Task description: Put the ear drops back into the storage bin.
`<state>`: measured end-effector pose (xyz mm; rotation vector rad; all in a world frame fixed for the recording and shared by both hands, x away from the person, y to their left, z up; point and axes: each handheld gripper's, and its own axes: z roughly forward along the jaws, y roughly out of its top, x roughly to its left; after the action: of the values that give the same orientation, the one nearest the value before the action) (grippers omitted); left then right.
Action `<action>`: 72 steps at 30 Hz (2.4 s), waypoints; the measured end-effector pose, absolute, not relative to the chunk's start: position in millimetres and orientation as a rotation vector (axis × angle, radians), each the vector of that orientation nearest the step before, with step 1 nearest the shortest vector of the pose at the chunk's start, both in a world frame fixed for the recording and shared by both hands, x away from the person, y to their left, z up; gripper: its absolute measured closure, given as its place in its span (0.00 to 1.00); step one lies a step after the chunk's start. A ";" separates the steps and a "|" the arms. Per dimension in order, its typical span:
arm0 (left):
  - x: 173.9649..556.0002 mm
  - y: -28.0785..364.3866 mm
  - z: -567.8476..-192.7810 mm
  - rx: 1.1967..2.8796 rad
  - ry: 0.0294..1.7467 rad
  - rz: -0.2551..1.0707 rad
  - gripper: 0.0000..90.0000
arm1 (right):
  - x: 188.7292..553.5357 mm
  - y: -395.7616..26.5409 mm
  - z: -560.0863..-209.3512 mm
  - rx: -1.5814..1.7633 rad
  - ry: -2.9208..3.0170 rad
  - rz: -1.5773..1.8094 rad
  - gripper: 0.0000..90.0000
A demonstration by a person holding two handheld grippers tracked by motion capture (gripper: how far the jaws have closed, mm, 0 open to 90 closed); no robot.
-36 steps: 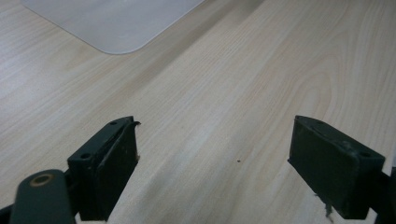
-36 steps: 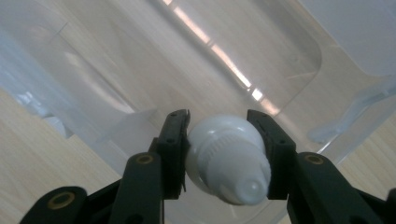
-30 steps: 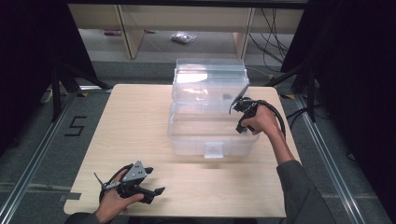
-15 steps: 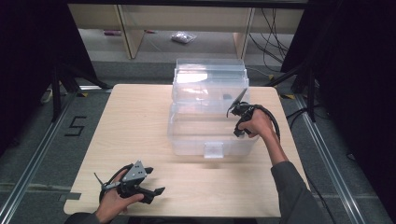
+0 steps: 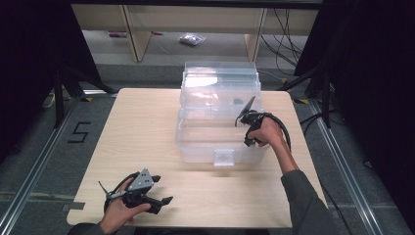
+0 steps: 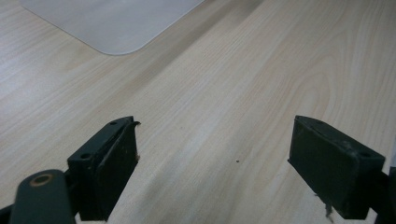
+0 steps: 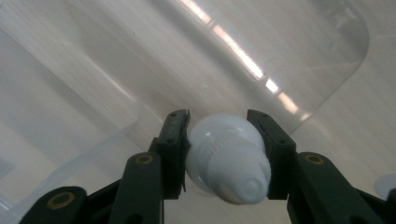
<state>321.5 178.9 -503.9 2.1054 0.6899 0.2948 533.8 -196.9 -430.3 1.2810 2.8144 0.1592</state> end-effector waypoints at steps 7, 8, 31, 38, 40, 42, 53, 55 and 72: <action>322.2 179.7 -503.5 2.122 0.677 0.298 0.16 | 531.4 -199.8 -434.4 1.312 2.811 0.136 0.67; 322.3 179.8 -503.5 2.122 0.676 0.297 0.16 | 530.9 -199.9 -434.6 1.310 2.813 0.136 0.67; 322.8 180.5 -503.5 2.136 0.666 0.312 0.16 | 522.0 -205.1 -416.6 1.331 2.766 0.253 0.44; 322.7 179.8 -504.1 2.120 0.673 0.308 0.16 | 518.5 -205.7 -404.0 1.287 2.744 0.331 0.38; 322.1 178.8 -504.5 2.103 0.684 0.298 0.16 | 518.2 -205.4 -402.7 1.283 2.735 0.330 0.37; 322.3 179.3 -504.2 2.111 0.682 0.306 0.16 | 517.2 -205.3 -400.5 1.266 2.733 0.338 0.36; 322.7 179.7 -503.9 2.118 0.678 0.302 0.16 | 512.4 -206.8 -392.0 1.260 2.709 0.394 0.34; 321.5 178.1 -504.9 2.094 0.695 0.292 0.16 | 510.9 -206.9 -389.5 1.259 2.702 0.405 0.34; 323.0 180.0 -504.0 2.120 0.673 0.309 0.16 | 496.2 -211.3 -373.8 1.227 2.673 0.523 0.32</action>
<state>323.0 180.0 -504.0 2.1205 0.6732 0.3090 496.2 -211.3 -373.8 1.2271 2.6732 0.5233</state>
